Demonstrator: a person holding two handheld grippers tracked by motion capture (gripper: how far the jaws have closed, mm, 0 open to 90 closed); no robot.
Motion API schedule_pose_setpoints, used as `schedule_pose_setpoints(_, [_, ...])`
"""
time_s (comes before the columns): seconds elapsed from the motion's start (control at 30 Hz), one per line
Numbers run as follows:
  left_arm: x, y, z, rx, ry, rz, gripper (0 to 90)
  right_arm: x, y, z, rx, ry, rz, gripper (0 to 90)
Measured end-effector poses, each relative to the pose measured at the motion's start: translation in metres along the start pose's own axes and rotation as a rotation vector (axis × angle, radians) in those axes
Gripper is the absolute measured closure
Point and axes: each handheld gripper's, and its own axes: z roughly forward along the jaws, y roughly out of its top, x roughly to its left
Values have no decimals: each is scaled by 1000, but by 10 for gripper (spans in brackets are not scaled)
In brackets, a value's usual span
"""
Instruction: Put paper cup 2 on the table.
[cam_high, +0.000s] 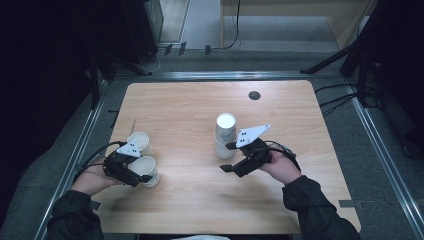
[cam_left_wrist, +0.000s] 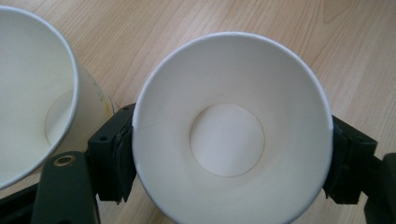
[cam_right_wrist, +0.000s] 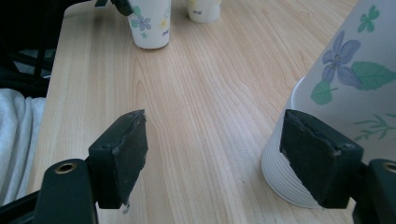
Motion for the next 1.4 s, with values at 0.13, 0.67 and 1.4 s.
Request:
schedule_pose_setpoints(0.13, [-1, 1, 1, 5, -3, 9, 199, 0, 0, 0, 5, -2, -2, 233])
schedule_pose_setpoints(0.67, [-1, 2, 0, 0, -16, 1, 157, 1, 0, 2, 16, -4, -12, 233])
schedule_pose_setpoints(1.4, [-1, 7, -22, -66, -30, -12, 148, 0, 0, 1, 10, -8, -16, 233])
